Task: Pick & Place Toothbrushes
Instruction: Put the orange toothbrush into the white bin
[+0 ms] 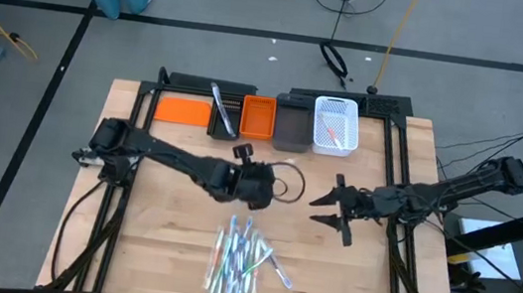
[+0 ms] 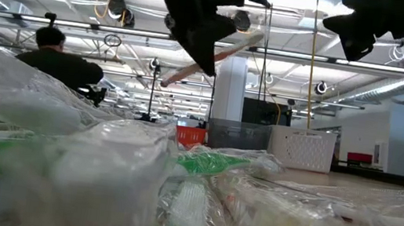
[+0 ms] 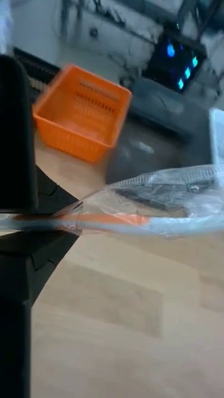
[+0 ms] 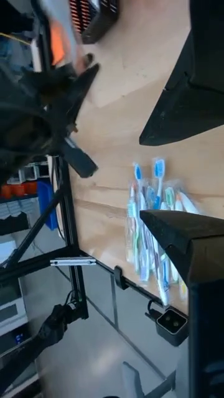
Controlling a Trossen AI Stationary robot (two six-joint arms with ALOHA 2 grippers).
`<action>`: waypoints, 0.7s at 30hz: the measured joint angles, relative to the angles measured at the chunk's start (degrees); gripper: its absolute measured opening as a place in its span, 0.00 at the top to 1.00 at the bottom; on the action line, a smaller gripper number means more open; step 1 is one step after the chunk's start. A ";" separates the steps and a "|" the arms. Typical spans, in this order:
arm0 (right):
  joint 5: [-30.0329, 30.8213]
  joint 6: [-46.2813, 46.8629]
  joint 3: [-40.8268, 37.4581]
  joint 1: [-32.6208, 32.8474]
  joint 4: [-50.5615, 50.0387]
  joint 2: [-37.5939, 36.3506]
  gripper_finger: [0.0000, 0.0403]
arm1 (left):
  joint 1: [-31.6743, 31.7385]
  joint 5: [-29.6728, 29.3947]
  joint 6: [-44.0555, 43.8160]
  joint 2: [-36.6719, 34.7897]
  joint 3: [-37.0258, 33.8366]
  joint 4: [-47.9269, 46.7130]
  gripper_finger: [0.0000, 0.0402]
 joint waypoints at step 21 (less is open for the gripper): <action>10.58 -7.93 -0.02 -0.15 5.03 -0.22 0.58 | 4.60 33.09 10.24 -0.10 0.00 33.11 0.97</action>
